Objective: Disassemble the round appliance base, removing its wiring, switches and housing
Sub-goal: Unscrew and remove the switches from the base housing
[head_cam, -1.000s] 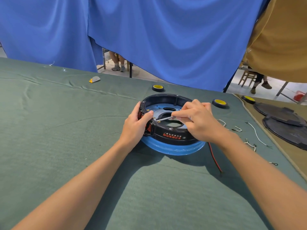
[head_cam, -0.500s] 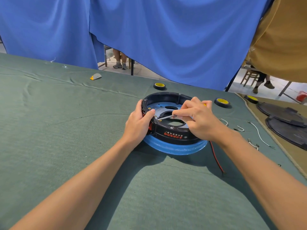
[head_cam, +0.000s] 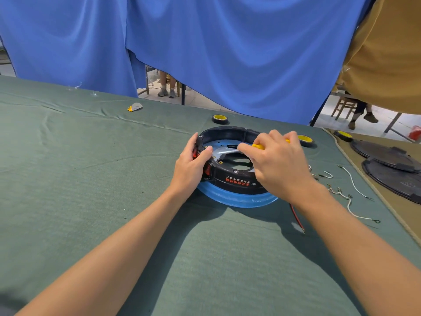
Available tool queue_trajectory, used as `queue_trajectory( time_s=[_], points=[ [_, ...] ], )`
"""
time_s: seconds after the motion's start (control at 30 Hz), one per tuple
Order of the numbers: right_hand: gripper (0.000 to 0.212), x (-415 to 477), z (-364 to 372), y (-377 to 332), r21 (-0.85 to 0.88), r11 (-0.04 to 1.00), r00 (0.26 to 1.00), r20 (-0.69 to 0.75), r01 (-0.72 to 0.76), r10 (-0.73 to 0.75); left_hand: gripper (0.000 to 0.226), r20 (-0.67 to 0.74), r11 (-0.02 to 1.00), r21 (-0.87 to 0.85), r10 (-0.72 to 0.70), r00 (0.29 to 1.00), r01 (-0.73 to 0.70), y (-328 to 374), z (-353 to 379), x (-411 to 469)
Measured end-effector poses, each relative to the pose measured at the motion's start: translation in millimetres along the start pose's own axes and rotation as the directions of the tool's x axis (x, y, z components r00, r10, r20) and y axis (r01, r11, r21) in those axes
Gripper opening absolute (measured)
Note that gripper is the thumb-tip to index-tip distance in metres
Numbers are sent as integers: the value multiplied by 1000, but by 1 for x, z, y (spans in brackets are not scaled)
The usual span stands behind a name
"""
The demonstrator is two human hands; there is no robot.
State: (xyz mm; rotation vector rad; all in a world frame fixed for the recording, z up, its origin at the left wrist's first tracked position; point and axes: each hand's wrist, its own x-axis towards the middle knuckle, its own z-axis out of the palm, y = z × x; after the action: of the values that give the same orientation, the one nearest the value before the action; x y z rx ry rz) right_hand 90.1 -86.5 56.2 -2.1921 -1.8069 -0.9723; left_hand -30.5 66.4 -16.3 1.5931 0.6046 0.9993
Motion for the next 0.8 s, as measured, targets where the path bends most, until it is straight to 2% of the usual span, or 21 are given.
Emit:
queue_trajectory(
  time_s=[0.1, 0.17, 0.3, 0.4, 0.5, 0.6, 0.67, 0.73, 0.77, 0.8],
  points=[
    [24, -16, -14, -21, 70, 988, 988, -63, -137, 142, 54, 29, 995, 46, 89, 996, -90, 1, -5, -2],
    [18, -28, -18, -35, 148, 975, 984, -36, -165, 172, 39, 51, 983, 107, 143, 988, -148, 2, -9, -2],
    [24, -37, -9, -40, 260, 927, 962, 72, -271, 262, 23, 176, 915, 238, 289, 941, -325, 8, -22, -1],
    [26, -37, -4, -40, 346, 854, 915, 36, -389, 402, 21, 295, 919, 200, 275, 915, -341, 14, -26, -1],
    [25, -37, 0, -44, 302, 863, 906, 6, -405, 423, 25, 331, 917, 210, 258, 908, -338, 15, -26, -2],
    [22, -30, -3, -33, 292, 885, 929, 38, -363, 369, 19, 272, 934, 234, 203, 941, -269, 16, -24, -4],
    [22, -22, -6, -16, 297, 891, 939, 65, -342, 339, 37, 157, 953, 271, 96, 983, -136, 17, -18, -5],
    [23, -12, -6, 2, 322, 878, 935, 116, -354, 335, 64, 50, 978, 204, -64, 997, 53, 20, -9, -8],
    [23, -7, -5, 9, 335, 871, 933, 148, -360, 328, 65, 22, 982, 147, -126, 992, 121, 22, -6, -8],
    [22, -3, -3, 14, 348, 864, 930, 187, -363, 316, 56, 13, 982, 103, -158, 987, 156, 24, -3, -6]
  ],
)
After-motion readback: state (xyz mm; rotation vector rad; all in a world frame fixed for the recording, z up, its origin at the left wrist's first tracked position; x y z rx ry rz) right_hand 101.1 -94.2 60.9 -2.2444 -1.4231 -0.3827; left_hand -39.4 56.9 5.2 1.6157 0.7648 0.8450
